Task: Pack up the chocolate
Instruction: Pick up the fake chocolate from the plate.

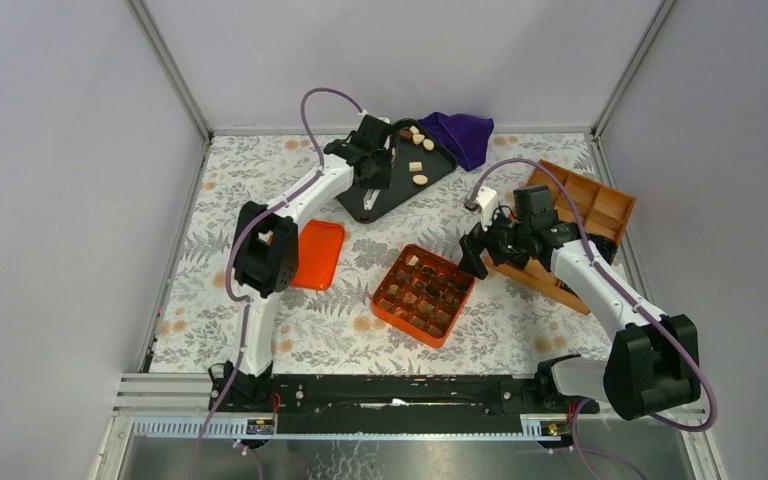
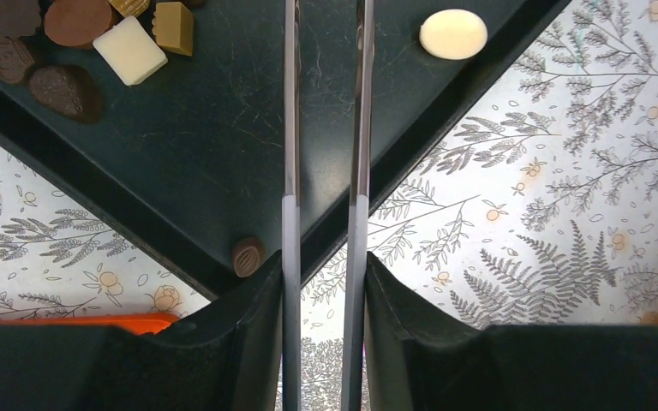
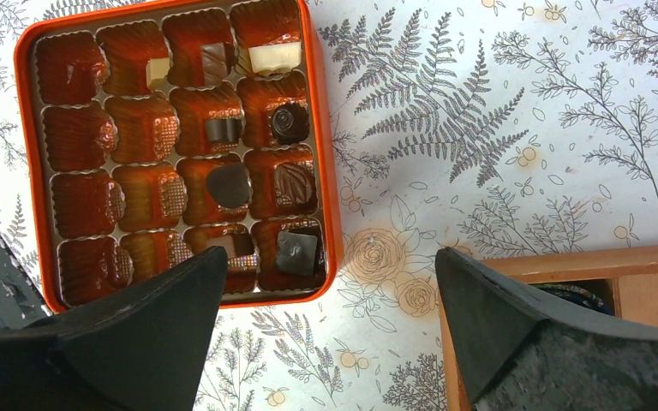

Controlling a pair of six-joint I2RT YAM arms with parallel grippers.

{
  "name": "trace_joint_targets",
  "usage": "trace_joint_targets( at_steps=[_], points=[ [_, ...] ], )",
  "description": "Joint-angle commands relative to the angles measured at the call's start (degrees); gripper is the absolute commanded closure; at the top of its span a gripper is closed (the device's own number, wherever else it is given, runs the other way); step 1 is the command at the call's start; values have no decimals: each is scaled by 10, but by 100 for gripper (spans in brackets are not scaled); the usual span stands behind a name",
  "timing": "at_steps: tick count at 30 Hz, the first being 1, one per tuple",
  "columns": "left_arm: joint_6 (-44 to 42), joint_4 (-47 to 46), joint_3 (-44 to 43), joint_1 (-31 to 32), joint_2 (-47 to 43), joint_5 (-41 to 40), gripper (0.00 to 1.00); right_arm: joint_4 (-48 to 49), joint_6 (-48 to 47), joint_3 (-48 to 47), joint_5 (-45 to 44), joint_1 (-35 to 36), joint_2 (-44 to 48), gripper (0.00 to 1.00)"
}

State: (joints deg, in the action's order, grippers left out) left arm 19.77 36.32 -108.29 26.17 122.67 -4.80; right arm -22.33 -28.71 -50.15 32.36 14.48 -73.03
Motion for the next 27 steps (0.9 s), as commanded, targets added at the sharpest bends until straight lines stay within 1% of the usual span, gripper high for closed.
trace_joint_targets(
  at_steps=[1,22,27],
  points=[
    [-22,18,-39,-8,24,-19,60,18,-7,-5,-5,6,0,0],
    [-11,48,-120,-15,97,-35,57,16,-11,-5,-6,6,1,0],
    [-6,60,-158,-20,119,-37,57,15,-11,-5,-8,6,1,0]
  ],
)
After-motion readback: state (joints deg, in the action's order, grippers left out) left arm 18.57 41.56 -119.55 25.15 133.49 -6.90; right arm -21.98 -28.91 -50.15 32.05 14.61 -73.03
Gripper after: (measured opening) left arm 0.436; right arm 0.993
